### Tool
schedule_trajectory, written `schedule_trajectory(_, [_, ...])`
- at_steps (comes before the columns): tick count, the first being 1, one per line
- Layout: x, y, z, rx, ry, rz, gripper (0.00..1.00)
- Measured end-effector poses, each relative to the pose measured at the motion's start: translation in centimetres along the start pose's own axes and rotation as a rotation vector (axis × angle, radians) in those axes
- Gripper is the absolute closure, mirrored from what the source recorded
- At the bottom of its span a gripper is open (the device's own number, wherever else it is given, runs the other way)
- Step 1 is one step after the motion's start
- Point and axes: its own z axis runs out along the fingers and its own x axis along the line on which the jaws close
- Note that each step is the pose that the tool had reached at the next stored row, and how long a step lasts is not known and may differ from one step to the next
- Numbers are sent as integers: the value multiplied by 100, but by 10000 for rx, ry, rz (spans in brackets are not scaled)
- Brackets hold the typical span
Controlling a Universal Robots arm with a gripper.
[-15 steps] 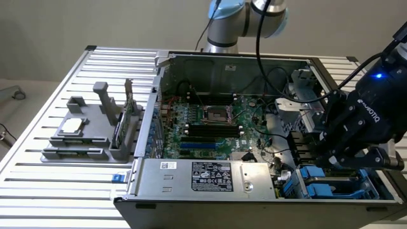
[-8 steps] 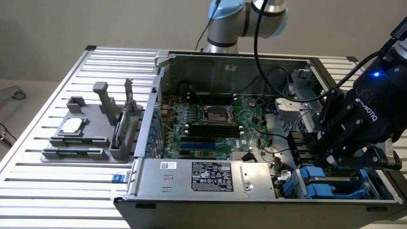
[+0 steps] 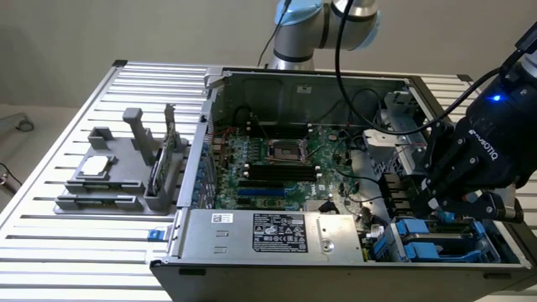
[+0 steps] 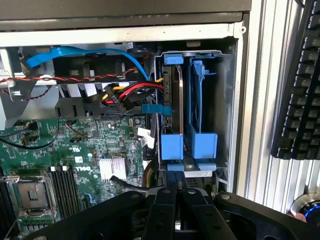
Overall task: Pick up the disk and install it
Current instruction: 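Insert the first disk wire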
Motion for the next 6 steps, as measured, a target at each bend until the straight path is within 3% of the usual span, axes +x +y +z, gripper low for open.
schedule_trajectory(6, [0,0,0,0,0,0,89])
